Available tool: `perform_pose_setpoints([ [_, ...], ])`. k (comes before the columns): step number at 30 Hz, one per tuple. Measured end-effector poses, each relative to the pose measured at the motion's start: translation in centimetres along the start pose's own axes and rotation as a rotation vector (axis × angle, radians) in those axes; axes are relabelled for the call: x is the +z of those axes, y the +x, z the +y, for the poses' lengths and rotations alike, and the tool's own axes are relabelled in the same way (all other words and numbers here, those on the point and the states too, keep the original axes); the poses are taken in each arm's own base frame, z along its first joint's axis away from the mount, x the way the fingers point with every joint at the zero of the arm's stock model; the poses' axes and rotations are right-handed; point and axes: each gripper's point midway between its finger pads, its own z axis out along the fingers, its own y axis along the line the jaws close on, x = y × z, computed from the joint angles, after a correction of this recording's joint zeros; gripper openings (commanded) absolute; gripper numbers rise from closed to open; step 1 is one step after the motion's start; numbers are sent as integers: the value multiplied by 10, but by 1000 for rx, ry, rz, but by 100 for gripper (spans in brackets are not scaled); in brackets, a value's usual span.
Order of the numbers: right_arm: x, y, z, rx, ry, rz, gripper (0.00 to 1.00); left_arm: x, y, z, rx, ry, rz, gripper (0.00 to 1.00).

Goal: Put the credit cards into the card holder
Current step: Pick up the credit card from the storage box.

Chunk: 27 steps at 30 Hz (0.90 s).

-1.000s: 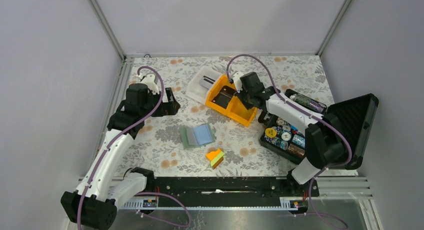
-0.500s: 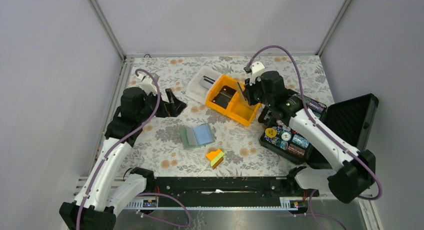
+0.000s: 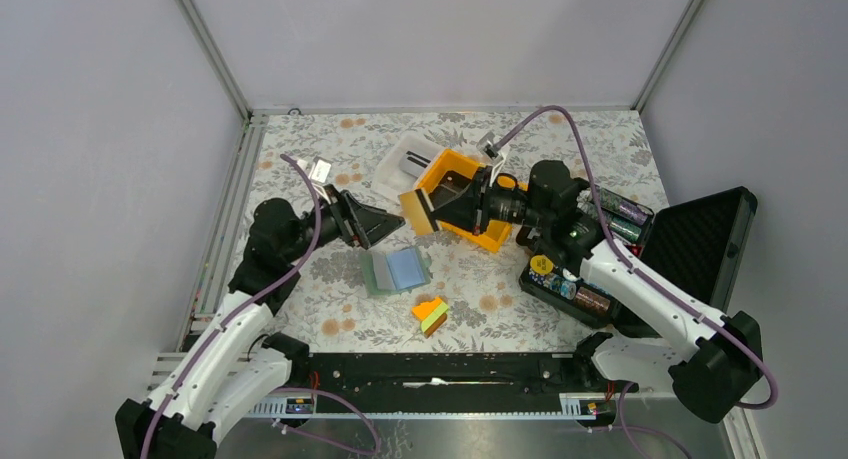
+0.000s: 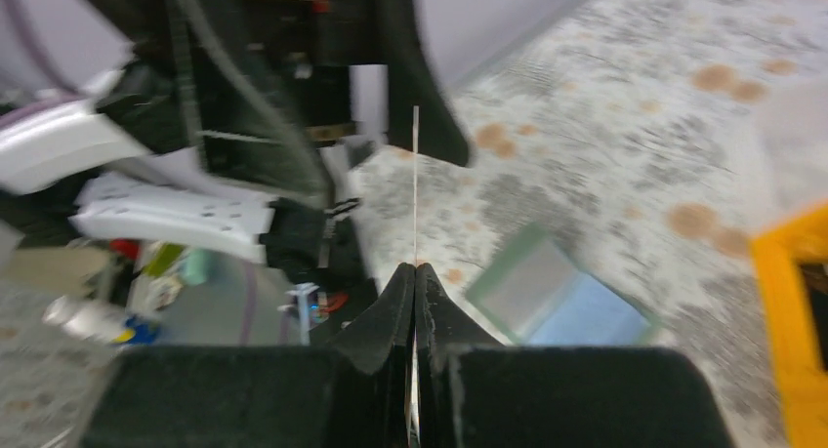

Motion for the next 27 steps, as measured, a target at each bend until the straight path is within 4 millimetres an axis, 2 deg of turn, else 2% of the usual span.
perform_pose_setpoints([
  [3,3,-3,35,10,-155,-15,0,-2,-4,-9,0,33,-26,91],
  [8,2,-8,59,17,-276,-26,0,-6,-12,-32,13,129,-53,54],
  [14,1,-6,65,25,-309,-16,0,-11,-7,-52,32,236,-45,7],
  [15,1,-6,65,28,-311,-12,7,-12,-7,-55,36,252,-44,0],
  [21,2,-2,64,46,-316,4,36,-15,-6,-65,46,311,-39,0],
  [23,2,0,65,52,-328,16,37,-15,-5,-65,43,312,-39,0],
  [27,3,2,66,55,-332,22,25,-14,-3,-62,33,307,-33,0],
])
